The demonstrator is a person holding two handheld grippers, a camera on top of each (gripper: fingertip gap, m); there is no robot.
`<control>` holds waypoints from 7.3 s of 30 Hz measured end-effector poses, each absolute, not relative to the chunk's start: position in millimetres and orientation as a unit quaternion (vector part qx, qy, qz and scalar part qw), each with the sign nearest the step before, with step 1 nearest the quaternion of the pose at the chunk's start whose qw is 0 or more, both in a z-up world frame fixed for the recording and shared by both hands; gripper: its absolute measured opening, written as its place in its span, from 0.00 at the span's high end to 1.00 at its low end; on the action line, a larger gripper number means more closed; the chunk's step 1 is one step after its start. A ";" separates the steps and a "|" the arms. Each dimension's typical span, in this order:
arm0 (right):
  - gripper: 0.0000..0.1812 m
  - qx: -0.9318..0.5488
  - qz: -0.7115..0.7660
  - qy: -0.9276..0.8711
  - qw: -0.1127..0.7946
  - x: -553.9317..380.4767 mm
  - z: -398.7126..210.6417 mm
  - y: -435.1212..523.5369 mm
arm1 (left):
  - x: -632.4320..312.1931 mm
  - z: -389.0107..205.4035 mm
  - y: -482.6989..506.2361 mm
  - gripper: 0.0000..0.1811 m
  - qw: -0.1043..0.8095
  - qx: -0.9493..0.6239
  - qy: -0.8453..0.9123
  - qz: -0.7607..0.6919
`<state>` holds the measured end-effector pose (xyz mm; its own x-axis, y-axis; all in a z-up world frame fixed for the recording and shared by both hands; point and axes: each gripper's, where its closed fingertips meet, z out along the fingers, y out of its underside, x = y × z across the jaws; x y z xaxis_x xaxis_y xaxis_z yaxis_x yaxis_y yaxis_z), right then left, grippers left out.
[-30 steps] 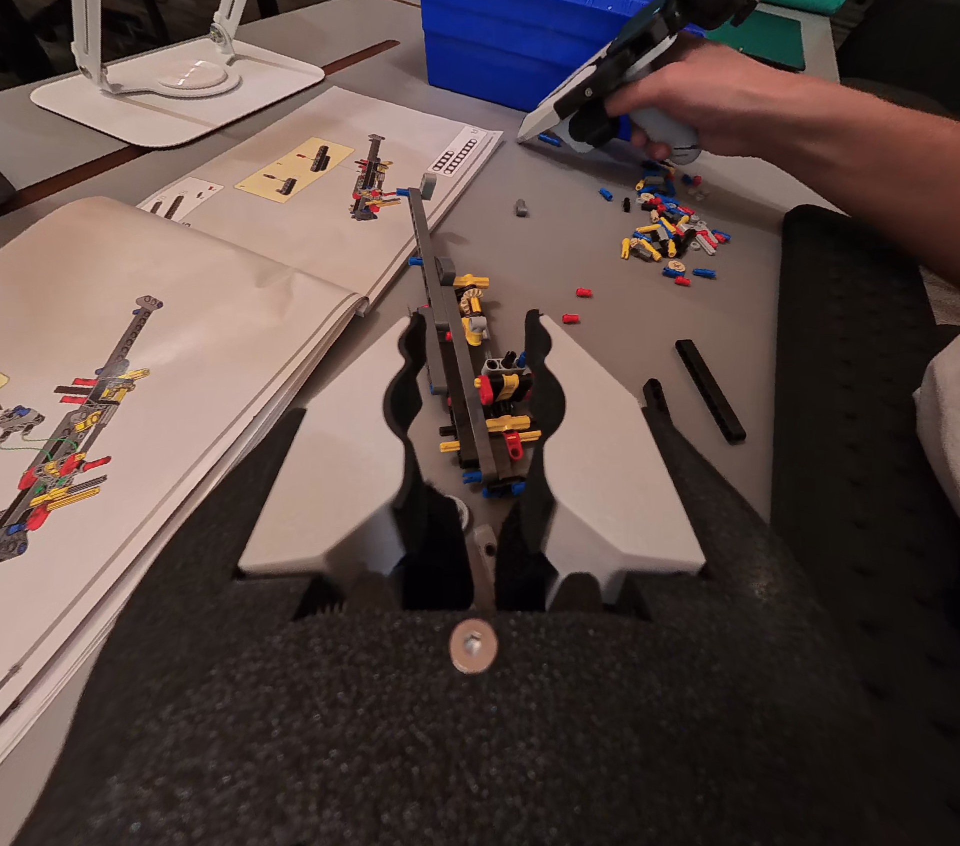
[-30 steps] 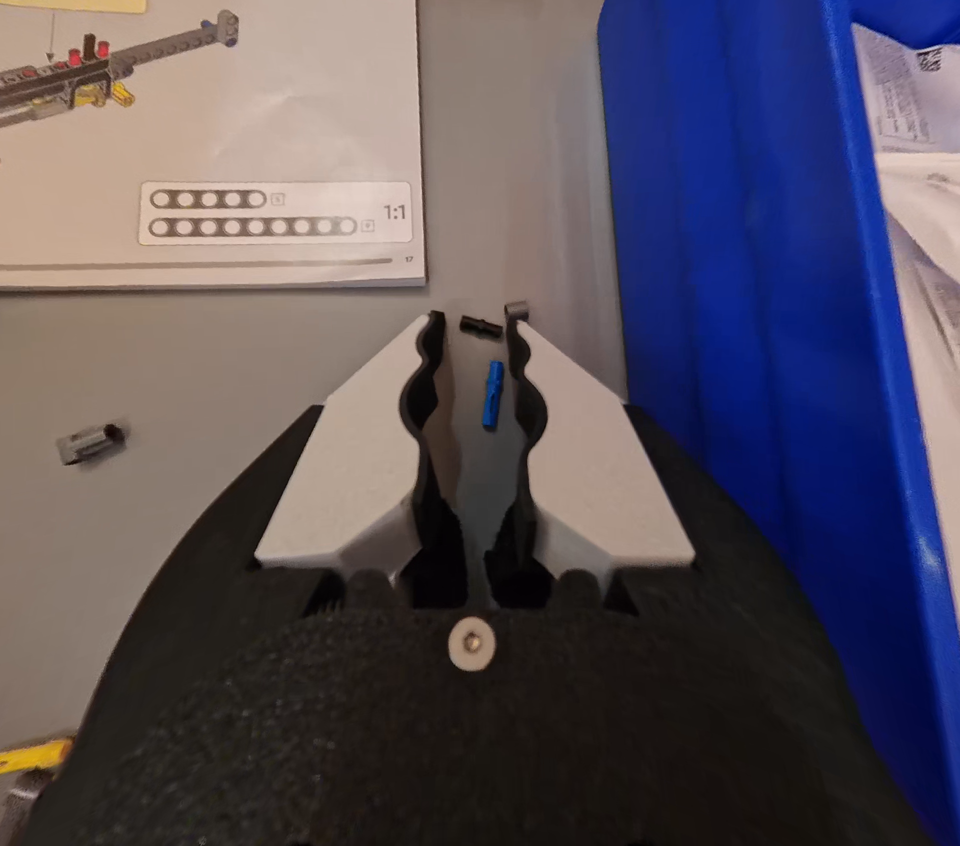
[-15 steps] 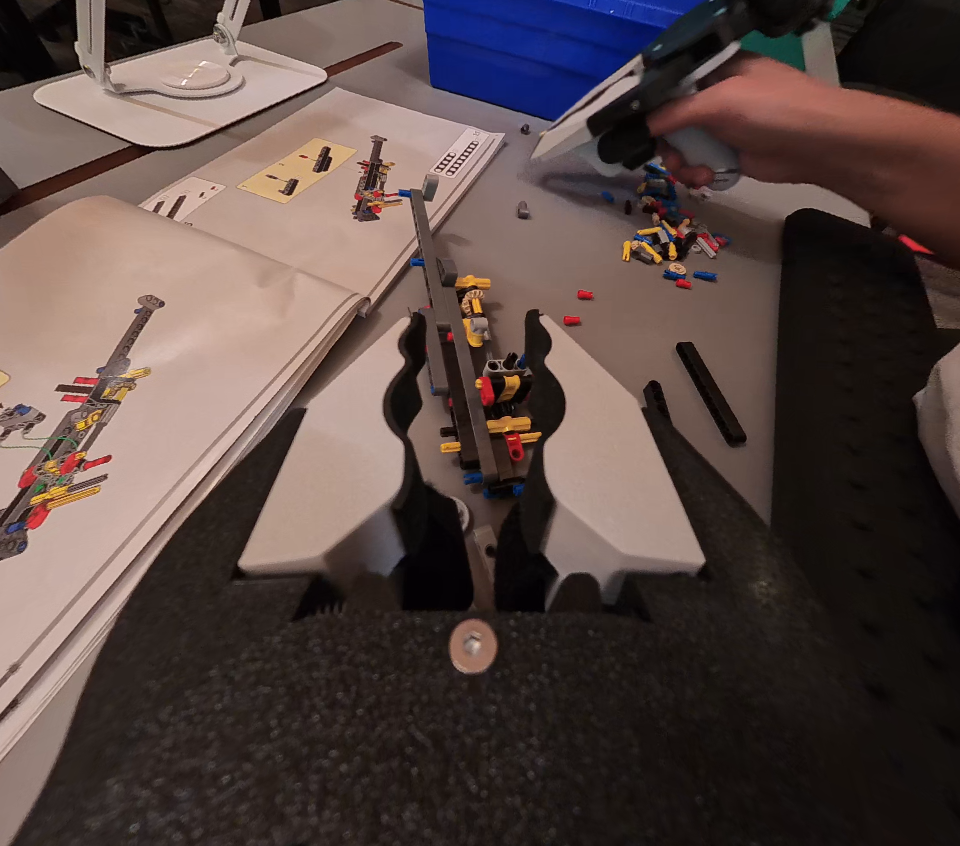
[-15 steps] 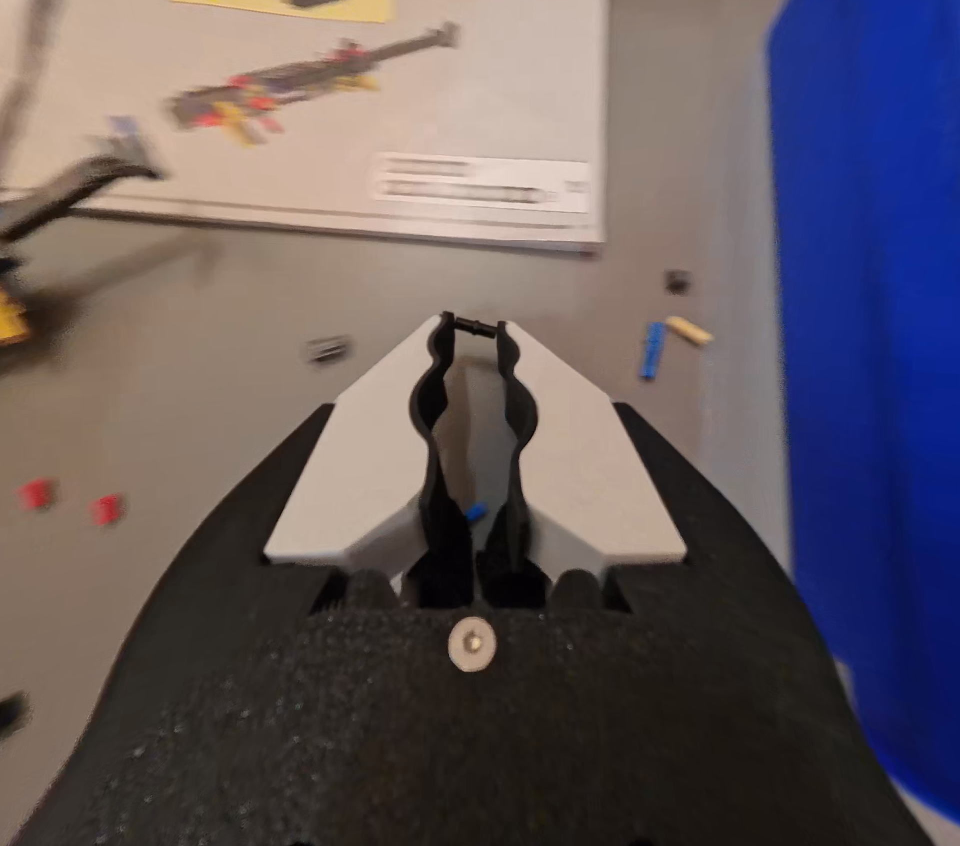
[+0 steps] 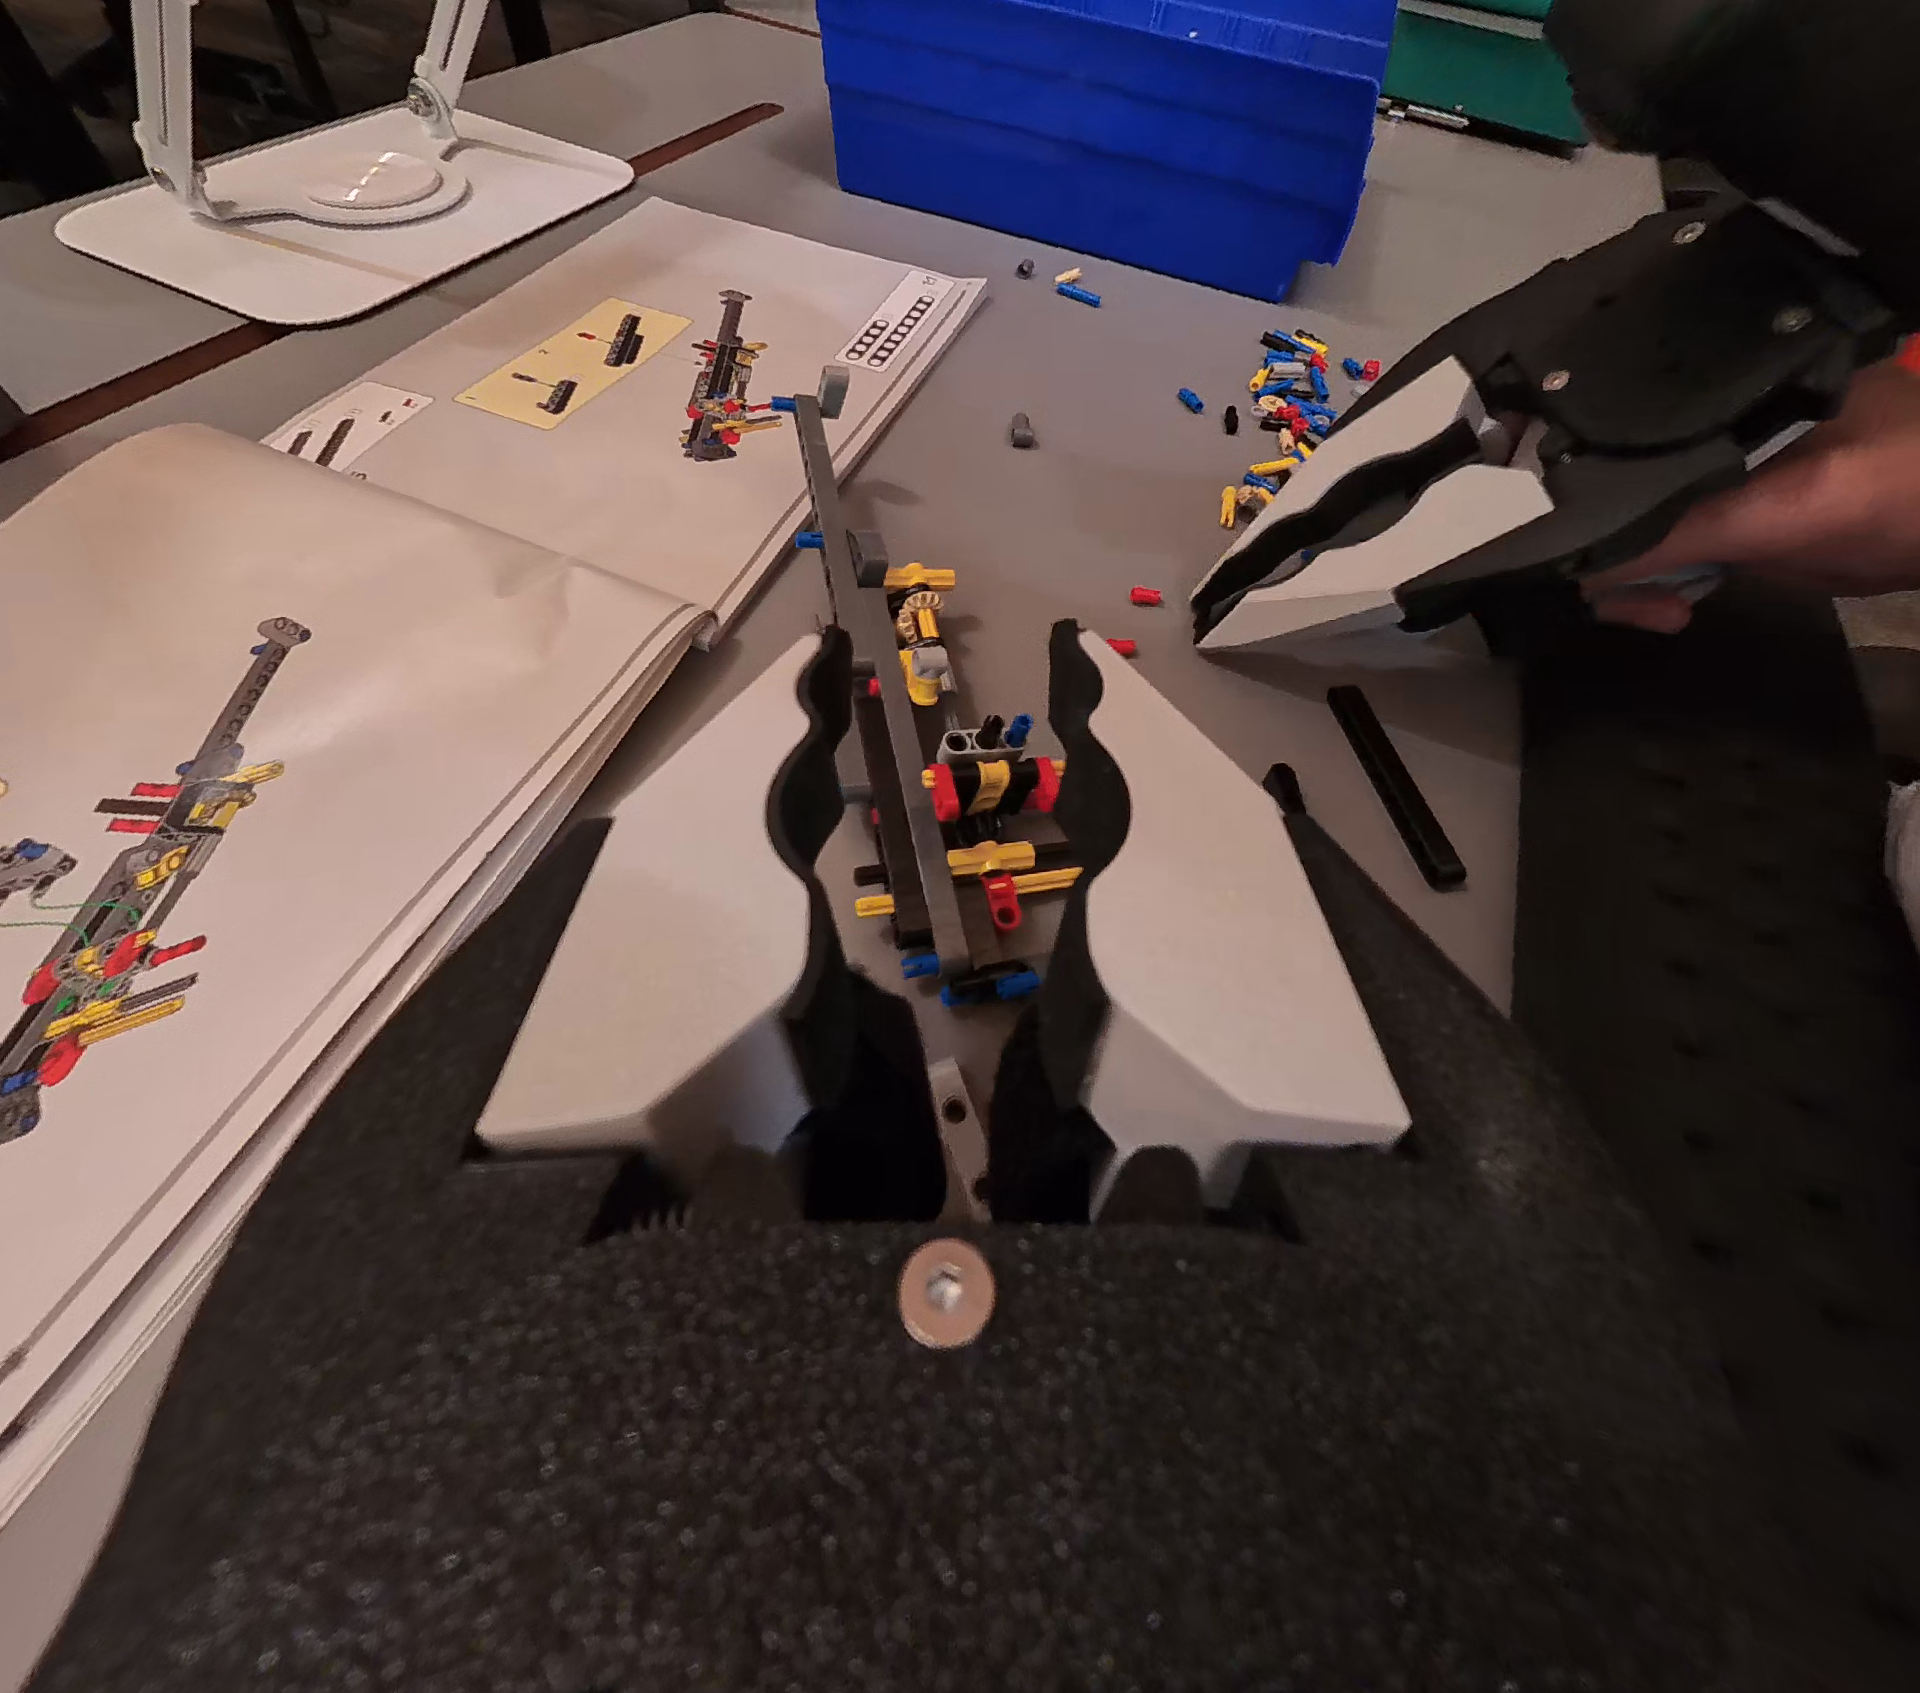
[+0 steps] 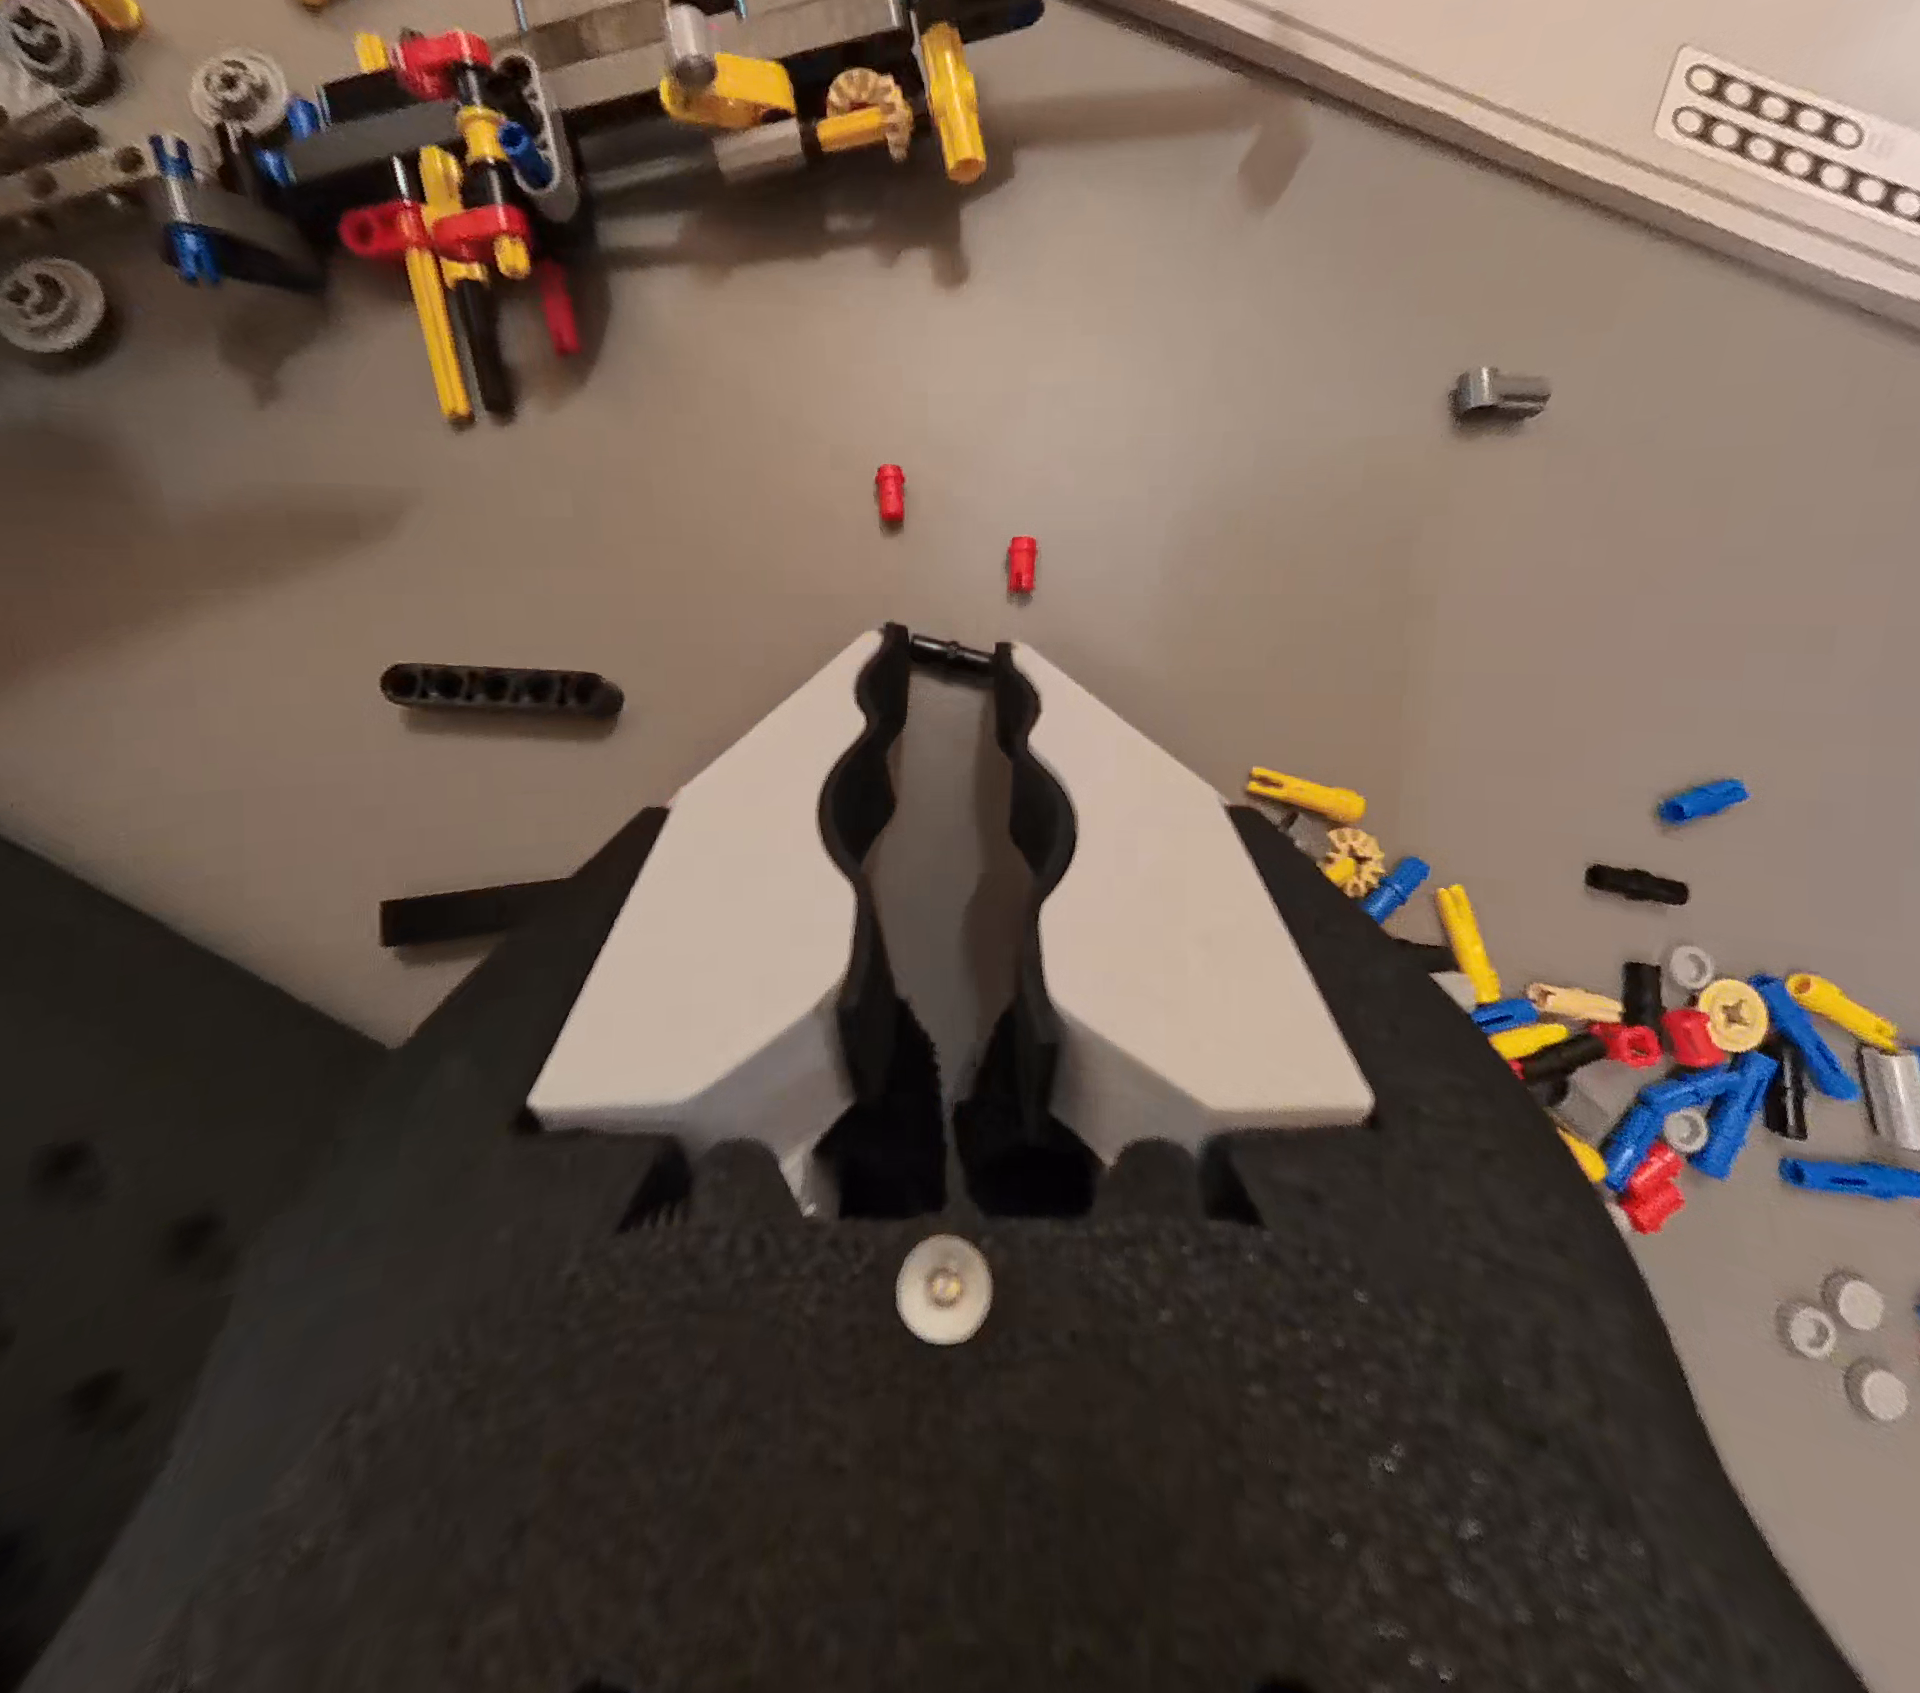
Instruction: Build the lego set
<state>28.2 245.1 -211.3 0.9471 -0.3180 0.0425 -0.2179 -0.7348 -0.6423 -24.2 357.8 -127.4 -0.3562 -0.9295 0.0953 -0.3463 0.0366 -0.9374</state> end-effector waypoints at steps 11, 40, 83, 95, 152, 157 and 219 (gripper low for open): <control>0.85 -0.894 -0.131 0.224 0.365 104.9 -182.4 185.6 | -24.2 -133.1 352.7 0.80 0.297 -0.478 0.674 -0.480; 0.93 -0.910 -0.146 0.196 0.336 132.0 -197.2 166.7 | -22.5 -139.4 354.7 0.80 0.307 -0.477 0.685 -0.458; 0.79 -0.837 -0.077 0.131 0.525 155.7 -142.7 300.4 | -21.9 -125.1 402.3 0.84 0.349 -0.533 0.615 -0.464; 0.88 -0.835 0.037 -0.037 0.548 61.1 -142.0 299.5 | -17.9 -125.0 396.7 0.85 0.374 -0.525 0.626 -0.438; 0.87 -0.746 -0.137 -0.076 0.648 -27.6 -91.4 343.9 | -28.1 -65.5 329.4 0.96 0.141 -0.480 0.458 -0.735; 0.97 -0.748 -0.136 -0.070 0.646 -26.9 -88.5 343.3 | -25.6 -69.3 323.9 0.96 0.169 -0.480 0.479 -0.715; 1.00 -0.928 0.048 -0.238 -0.281 160.5 -207.1 174.4 | -28.1 -90.0 350.0 0.96 0.356 -0.484 0.578 -0.553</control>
<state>160.5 174.4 -207.1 0.8819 0.4153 -0.2232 0.4693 -0.7282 0.4995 -28.1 350.0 -90.0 -0.2788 -0.9523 0.1243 -0.1658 -0.0798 -0.9829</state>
